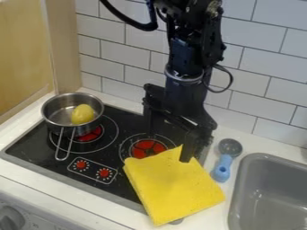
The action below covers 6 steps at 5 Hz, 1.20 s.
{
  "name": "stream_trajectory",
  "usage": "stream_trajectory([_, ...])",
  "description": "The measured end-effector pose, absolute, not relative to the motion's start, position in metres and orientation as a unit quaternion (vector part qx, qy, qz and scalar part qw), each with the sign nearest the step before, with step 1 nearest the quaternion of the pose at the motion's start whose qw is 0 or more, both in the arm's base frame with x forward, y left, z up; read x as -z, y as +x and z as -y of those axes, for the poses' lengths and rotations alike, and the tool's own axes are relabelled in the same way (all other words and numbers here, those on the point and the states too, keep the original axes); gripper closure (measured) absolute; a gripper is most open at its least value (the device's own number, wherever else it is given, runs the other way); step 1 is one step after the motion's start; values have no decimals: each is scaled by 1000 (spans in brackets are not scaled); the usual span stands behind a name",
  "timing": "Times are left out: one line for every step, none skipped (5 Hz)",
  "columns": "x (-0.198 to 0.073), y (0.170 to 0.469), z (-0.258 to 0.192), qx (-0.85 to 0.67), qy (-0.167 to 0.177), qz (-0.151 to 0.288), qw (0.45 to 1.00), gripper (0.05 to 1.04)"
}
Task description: Put the potato on the top of the yellow cloth
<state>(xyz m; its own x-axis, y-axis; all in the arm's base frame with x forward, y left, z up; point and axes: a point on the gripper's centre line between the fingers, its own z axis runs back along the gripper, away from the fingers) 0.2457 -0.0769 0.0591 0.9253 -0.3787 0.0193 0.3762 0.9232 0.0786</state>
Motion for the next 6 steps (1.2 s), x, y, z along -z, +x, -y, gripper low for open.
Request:
stream_trajectory([-48, 233, 72, 192, 40, -10, 980, 85])
stream_trajectory([-47, 234, 57, 184, 40, -19, 982, 85])
stream_trajectory([-58, 239, 35, 143, 46, -14, 989, 85])
stream_trajectory([-68, 250, 15, 107, 57, -3, 993, 85])
stream_trajectory([-73, 257, -11, 61, 57, 2, 997, 85])
stream_trajectory([-80, 262, -38, 13, 61, 11, 998, 85])
